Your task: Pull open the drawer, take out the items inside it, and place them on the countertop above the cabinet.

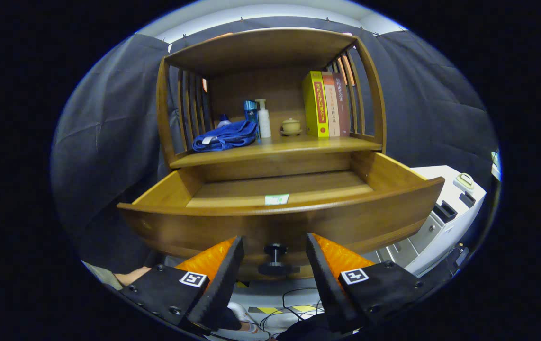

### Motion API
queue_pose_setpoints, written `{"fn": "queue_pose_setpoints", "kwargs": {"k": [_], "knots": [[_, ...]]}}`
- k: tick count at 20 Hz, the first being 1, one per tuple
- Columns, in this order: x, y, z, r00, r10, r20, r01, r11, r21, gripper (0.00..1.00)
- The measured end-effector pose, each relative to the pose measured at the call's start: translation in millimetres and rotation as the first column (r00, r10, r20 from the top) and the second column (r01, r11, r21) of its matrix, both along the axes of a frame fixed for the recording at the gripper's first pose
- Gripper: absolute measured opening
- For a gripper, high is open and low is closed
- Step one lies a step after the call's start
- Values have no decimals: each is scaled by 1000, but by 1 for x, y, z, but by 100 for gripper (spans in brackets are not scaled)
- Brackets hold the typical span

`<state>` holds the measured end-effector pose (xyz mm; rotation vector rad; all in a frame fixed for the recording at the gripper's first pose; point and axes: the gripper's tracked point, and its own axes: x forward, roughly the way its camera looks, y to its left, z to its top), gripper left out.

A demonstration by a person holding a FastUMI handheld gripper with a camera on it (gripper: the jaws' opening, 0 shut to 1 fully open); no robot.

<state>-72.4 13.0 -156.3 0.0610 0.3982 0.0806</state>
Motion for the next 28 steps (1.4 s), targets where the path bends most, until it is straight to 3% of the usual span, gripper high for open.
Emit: {"fn": "queue_pose_setpoints", "kwargs": {"k": [3, 8, 12, 16, 21, 28], "knots": [[18, -3, 36, 998, 7, 59, -6, 1000, -18, 88], [65, -1, 76, 998, 21, 51, -21, 1000, 6, 88], [108, -4, 80, 1000, 25, -16, -26, 999, -27, 89], [142, 4, 49, 984, 46, -175, -52, 998, -28, 89], [156, 11, -18, 909, 39, -414, -57, 998, -30, 89], [155, 7, -61, 806, -9, -592, -56, 994, -90, 89]]}}
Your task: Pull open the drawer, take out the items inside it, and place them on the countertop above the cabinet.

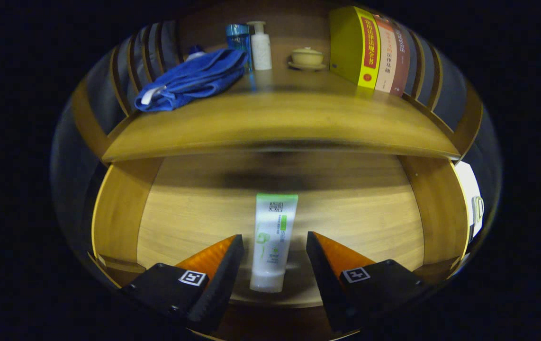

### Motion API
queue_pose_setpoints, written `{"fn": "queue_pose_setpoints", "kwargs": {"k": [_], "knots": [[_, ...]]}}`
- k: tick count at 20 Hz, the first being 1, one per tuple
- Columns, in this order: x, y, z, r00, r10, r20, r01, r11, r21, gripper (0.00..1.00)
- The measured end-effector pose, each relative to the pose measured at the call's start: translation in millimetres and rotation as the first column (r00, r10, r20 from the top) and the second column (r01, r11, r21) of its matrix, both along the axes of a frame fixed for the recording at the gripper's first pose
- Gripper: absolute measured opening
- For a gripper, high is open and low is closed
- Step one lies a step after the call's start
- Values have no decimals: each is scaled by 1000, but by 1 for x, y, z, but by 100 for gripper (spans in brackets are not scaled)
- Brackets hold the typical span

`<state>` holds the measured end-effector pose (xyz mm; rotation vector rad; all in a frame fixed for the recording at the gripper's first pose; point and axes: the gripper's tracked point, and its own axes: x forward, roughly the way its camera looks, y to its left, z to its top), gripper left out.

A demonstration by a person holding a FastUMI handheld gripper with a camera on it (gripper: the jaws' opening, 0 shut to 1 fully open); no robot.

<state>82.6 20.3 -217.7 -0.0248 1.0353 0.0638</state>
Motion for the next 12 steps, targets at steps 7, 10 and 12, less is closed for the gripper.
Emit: {"fn": "queue_pose_setpoints", "kwargs": {"k": [7, 10, 12], "knots": [[-8, 1, -24, 986, -2, -166, -3, 1000, -27, 87], [-7, 1, -23, 980, -7, -201, -1, 999, -40, 78], [-10, 0, -27, 976, 9, -216, -21, 998, -57, 75]]}}
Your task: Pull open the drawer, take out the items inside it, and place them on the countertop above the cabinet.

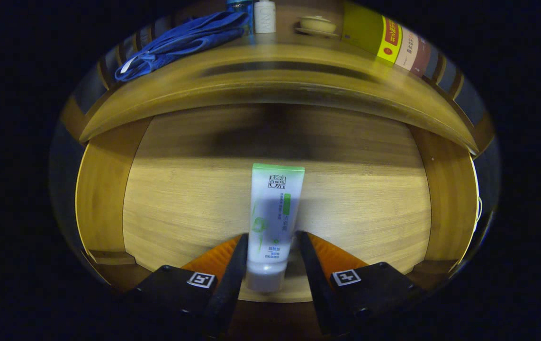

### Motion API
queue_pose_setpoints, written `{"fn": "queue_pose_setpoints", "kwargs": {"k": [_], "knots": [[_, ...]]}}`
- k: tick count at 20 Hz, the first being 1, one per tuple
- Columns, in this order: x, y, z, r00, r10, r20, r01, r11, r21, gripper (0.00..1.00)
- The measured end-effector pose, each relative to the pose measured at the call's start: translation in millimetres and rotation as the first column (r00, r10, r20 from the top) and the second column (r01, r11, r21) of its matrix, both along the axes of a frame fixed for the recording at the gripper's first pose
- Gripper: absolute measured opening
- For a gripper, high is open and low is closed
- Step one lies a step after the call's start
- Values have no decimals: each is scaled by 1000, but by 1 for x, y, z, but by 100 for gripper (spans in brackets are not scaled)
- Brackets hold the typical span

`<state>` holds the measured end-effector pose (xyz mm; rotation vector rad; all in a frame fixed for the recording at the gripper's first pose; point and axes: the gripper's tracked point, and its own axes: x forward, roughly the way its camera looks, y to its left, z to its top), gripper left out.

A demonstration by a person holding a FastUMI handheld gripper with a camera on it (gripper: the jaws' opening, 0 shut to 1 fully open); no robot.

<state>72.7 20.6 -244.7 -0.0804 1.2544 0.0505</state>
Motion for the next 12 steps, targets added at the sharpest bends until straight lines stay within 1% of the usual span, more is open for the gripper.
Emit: {"fn": "queue_pose_setpoints", "kwargs": {"k": [1, 3, 6, 10, 12], "knots": [[3, 2, -1, 1000, -5, 10, 5, 1000, 4, 74], [3, 6, 1, 1000, 11, 2, -11, 1000, 4, 60], [12, 8, 14, 998, 0, 57, -2, 999, 43, 50], [15, 7, 30, 986, 25, 162, -36, 997, 62, 50], [16, 14, 43, 979, 23, 204, -45, 994, 104, 50]]}}
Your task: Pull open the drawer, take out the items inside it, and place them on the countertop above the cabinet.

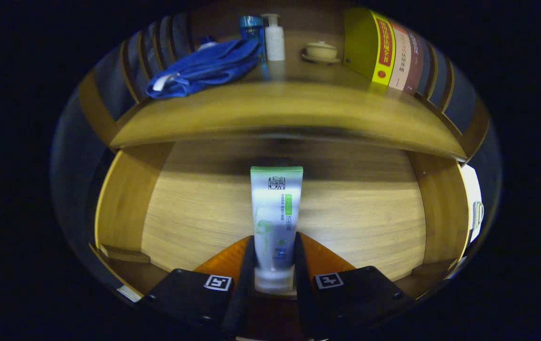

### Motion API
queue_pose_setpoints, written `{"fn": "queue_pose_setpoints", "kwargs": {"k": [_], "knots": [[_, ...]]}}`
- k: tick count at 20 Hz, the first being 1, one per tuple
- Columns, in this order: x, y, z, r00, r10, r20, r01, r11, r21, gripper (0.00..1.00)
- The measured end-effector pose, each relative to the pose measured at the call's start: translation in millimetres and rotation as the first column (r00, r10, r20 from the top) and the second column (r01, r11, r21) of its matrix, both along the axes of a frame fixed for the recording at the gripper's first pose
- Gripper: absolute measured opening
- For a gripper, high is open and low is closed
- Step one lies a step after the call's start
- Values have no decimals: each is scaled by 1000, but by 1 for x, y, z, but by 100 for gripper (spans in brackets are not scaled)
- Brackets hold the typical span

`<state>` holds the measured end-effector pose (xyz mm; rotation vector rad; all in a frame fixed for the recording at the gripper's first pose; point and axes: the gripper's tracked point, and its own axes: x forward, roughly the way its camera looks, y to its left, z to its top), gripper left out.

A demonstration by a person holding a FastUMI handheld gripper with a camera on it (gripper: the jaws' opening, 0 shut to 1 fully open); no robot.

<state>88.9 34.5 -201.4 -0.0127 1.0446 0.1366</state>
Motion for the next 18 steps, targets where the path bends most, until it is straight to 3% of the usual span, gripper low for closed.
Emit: {"fn": "queue_pose_setpoints", "kwargs": {"k": [4, 9, 13, 18], "knots": [[5, 0, 8, 999, 4, 44, -8, 996, 89, 50], [14, 4, 39, 990, 21, 136, -37, 993, 114, 50], [31, -3, 77, 975, -21, 223, -16, 987, 161, 50], [83, -15, 116, 941, -85, 327, 20, 980, 198, 50]]}}
